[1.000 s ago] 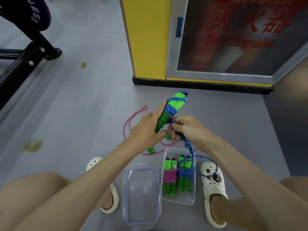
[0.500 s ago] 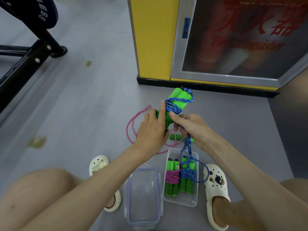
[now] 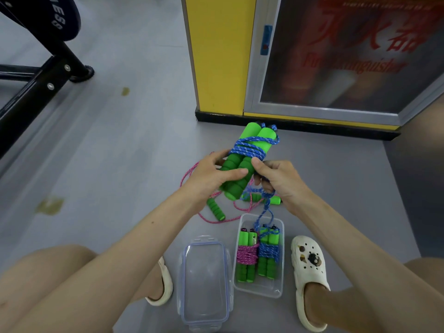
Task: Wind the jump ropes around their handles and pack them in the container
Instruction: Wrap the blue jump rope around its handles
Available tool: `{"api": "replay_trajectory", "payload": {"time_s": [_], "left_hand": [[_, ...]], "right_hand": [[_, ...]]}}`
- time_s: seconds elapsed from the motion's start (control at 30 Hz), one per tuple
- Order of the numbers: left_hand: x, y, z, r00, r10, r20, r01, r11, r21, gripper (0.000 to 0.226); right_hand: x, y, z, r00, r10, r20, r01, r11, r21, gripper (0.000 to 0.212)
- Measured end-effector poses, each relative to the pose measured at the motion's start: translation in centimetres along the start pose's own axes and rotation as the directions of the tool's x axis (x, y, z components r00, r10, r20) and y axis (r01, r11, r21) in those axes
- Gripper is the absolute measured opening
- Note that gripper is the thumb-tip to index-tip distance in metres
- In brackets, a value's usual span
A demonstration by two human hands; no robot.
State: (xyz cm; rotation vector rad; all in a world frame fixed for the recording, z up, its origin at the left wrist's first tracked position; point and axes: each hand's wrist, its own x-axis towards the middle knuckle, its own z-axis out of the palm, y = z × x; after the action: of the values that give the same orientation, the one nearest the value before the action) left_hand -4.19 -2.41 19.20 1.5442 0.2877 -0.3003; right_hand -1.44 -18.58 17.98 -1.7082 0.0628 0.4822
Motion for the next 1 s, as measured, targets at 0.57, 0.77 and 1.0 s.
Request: {"api": "replay_trajectory", "payload": {"time_s": [0.57, 0.77, 1.0], "left_hand": [[-0.5, 0.4, 0.2, 0.985, 0.087, -0.148, -0.053, 0.974, 0.222, 0.042], [-0.3, 0.9, -0.7, 0.967, 0.096, -0.234, -0.055, 0.983, 0.176, 0.043], [-0.2, 1.1, -1.1, 0.967, 0.041, -0.253, -0.027, 0.998, 0.055, 0.047]], "right_hand": [[-0.5, -0.3, -0.1, 0.998, 0.036, 0.056, -0.031, 0.995, -0.090, 0.013], [-0.4, 0.2, -0.1, 0.997, -0.075, 0.032, 0.081, 0.913, -0.401, 0.009], [-0.5, 0.2, -0.5, 0.997, -0.021, 0.076, 0.046, 0.934, -0.353, 0.013]]}}
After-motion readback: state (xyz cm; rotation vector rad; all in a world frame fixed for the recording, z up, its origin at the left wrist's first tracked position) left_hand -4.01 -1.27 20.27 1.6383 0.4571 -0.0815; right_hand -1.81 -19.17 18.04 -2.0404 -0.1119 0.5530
